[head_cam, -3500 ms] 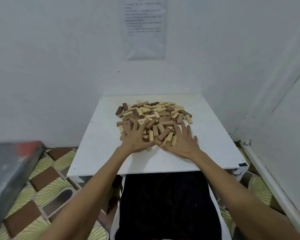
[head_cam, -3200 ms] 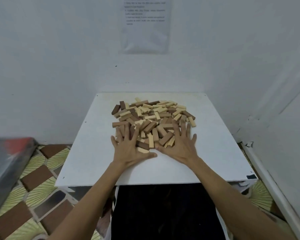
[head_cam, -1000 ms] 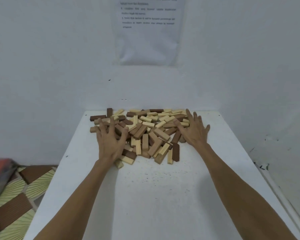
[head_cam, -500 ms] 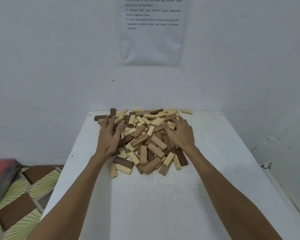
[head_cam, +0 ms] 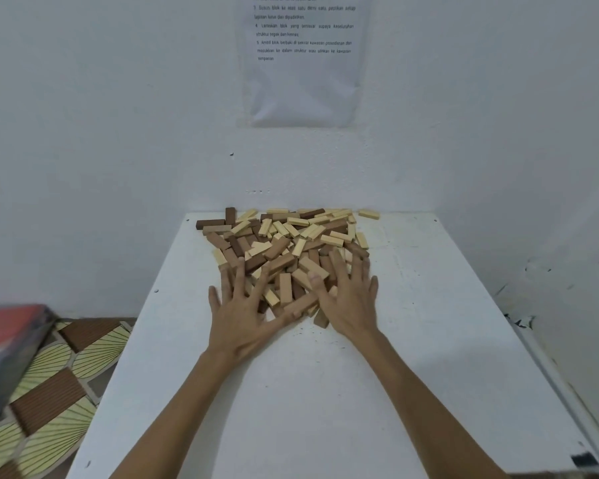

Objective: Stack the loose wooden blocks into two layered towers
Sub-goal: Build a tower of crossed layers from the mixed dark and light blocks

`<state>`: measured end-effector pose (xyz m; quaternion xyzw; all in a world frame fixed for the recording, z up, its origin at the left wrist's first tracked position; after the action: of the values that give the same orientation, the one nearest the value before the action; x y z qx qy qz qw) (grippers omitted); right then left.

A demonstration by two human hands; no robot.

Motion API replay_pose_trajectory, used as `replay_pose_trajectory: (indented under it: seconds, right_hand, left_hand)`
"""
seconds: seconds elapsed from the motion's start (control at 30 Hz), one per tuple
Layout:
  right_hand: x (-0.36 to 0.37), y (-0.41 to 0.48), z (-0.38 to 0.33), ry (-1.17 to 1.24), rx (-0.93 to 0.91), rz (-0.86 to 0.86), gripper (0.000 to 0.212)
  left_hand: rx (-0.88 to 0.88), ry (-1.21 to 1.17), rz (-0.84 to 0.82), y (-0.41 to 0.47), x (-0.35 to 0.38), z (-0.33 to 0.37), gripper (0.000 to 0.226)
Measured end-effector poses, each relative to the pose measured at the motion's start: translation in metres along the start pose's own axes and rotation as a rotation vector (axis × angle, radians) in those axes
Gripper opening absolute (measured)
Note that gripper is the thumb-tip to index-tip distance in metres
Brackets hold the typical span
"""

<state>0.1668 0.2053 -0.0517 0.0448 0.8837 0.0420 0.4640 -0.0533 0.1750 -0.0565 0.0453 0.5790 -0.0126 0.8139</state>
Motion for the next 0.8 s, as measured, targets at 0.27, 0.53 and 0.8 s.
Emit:
replay_pose_trajectory:
  seconds: [0.27, 0.53, 0.8]
  right_hand:
    - [0.024, 0.042, -0.026, -0.076, 0.078, -0.004, 0.083]
    - [-0.003, 0.049, -0.032, -0.029, 0.024, 0.097, 0.068]
    - [-0.024, 0.085, 0.05, -0.085, 0.196, 0.005, 0.077]
  left_hand:
    - [0.011, -0.07, 0.079, 0.038, -0.006, -0.016, 0.092]
    - [0.069, -0.113, 0.192, 0.036, -0.024, -0.005, 0.095]
    - [0.086, 0.073, 0.048, 0.016, 0.009, 0.048, 0.115]
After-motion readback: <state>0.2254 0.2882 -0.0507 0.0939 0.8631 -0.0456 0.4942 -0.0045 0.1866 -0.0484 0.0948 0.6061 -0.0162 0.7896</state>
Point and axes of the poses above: each hand's wrist, its own y-axis towards the middle knuckle, its own x-axis out of the palm, z = x × y, the point moved 7 cm from there along y, towards the middle knuckle, and after that the axes turned 3 degrees about -z, right-handed, at the moved point
